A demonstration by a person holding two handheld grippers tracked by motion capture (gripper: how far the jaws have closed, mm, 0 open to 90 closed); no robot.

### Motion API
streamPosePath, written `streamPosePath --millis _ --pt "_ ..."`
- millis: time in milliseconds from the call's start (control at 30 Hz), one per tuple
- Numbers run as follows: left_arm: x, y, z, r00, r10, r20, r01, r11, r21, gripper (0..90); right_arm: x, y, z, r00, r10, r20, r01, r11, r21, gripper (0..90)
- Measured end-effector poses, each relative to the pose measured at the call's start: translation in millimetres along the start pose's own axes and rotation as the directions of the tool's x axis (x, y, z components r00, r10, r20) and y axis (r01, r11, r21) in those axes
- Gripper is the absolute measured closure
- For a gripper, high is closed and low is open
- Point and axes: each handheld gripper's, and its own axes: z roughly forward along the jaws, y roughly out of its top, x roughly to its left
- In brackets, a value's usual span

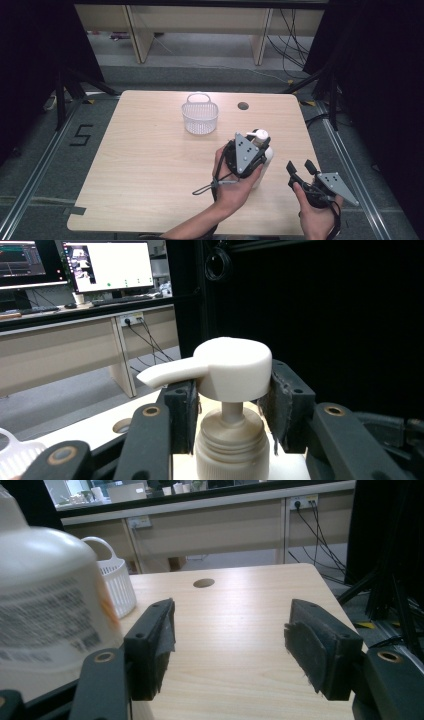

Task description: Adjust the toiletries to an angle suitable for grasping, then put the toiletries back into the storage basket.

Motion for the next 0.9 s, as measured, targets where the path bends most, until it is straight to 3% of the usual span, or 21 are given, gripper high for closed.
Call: streamPosePath --millis 67,167,233,267,433,467,533,667,900 --pt "8.6 4.4 -3.6 0.9999 0.008 0.010 -0.008 1.0000 -0.004 59.5 -1.0 -1.9 2.6 0.9999 -0.004 -0.016 0.004 1.000 -0.025 36.4" --pt "19.8 9.2 -9.7 0.9999 -0.004 0.014 0.004 1.0000 0.002 59.5 -1.0 -3.9 2.7 1.0000 0.001 -0.007 -0.001 1.000 -0.021 36.4" --pt "24.1 10.9 -11.4 0.9998 0.013 0.012 -0.013 0.9999 -0.006 59.5 -2.4 -4.4 3.0 0.9998 -0.011 -0.015 0.010 1.000 -0.025 36.4" --pt "30.6 13.1 -15.4 0.9996 0.012 0.025 -0.012 0.9999 0.002 59.5 -1.5 -5.2 0.8 0.9998 0.018 -0.002 -0.018 1.000 0.001 36.4" --pt "47.8 17.1 -23.8 0.9997 0.015 0.019 -0.015 0.9999 -0.004 59.5 -2.7 -7.5 -1.1 0.9998 0.010 0.014 -0.010 1.000 0.013 36.4" --pt "50.4 17.6 -25.3 0.9998 0.014 0.013 -0.014 0.9999 -0.005 59.5 -4.0 -8.4 1.0 1.0000 -0.004 -0.008 0.004 1.000 -0.012 36.4" --pt "55.1 18.0 -27.7 0.9999 0.011 0.006 -0.011 0.9999 -0.010 59.5 -2.7 -8.3 -0.4 0.9999 0.001 0.014 -0.001 1.000 0.009 36.4" --pt "62.4 18.2 -31.1 1.0000 0.007 -0.004 -0.007 0.9999 -0.011 59.5 -4.6 -12.1 4.5 1.0000 -0.008 0.004 0.008 1.000 -0.013 36.4" --pt "74.8 19.4 -36.2 0.9998 0.010 -0.015 -0.010 0.9995 -0.028 59.5 -8.4 -22.5 12.8 0.9996 -0.029 0.000 0.029 1.000 -0.005 36.6"
